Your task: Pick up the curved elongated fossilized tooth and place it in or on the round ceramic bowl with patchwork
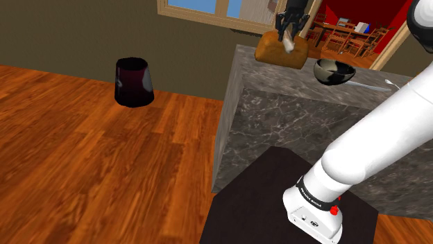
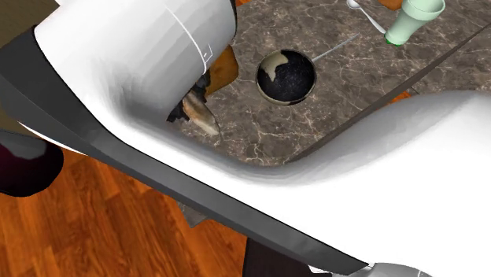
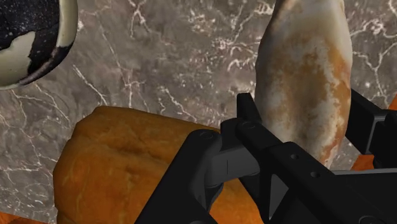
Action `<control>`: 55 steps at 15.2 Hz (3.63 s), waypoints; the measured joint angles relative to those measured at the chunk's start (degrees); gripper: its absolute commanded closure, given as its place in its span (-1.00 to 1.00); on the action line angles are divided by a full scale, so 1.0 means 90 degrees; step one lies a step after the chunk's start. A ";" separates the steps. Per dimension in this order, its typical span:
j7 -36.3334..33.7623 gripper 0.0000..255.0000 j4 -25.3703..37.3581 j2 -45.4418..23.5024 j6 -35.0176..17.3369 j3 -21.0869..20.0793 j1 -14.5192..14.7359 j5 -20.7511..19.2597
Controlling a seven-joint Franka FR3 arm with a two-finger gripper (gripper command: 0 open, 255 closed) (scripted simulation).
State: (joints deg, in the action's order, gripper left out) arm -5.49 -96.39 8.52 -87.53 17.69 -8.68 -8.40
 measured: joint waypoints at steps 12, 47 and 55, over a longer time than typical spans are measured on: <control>0.1000 1.00 0.0086 0.0348 0.0276 0.0553 -0.0414 -0.0218; 0.2869 -1.00 -0.1329 0.0772 -0.1097 0.1924 -0.1232 -0.0669; 0.2905 -1.00 -0.0834 0.0713 -0.0658 0.1874 -0.1198 -0.0619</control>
State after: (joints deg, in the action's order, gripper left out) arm 20.66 -103.89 14.95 -93.45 34.55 -19.46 -13.97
